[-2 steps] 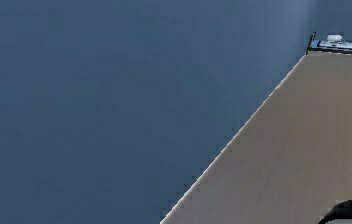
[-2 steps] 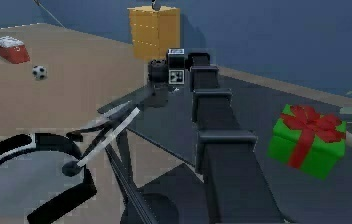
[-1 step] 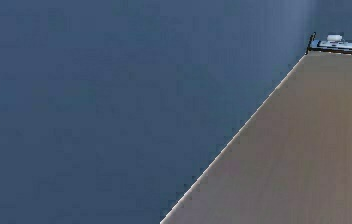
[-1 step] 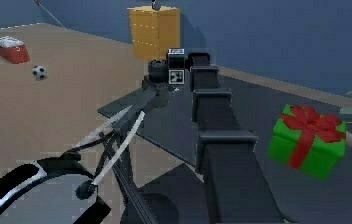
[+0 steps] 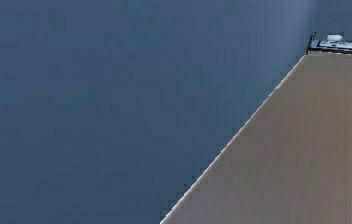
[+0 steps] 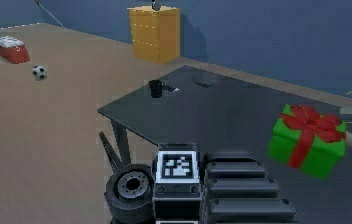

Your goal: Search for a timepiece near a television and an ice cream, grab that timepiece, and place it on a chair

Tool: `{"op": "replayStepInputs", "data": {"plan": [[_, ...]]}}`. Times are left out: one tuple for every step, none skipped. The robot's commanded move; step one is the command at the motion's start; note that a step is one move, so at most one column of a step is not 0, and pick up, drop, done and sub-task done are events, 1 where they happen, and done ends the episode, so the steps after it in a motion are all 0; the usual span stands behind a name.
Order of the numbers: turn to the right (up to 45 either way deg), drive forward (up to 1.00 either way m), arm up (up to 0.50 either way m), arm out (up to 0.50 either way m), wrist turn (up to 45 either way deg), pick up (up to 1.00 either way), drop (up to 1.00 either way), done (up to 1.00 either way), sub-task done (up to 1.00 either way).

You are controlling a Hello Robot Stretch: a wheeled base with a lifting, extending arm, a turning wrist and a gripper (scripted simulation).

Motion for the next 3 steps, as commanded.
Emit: {"op": "replayStepInputs", "data": {"plan": [[6.0,0.0,0.0,0.0,0.0,0.0,0.0,0.0,0.0],[0.0,0.05,0.0,0.0,0.0,0.0,0.0,0.0,0.0],[18.0,0.0,0.0,0.0,0.0,0.0,0.0,0.0,0.0]]}}
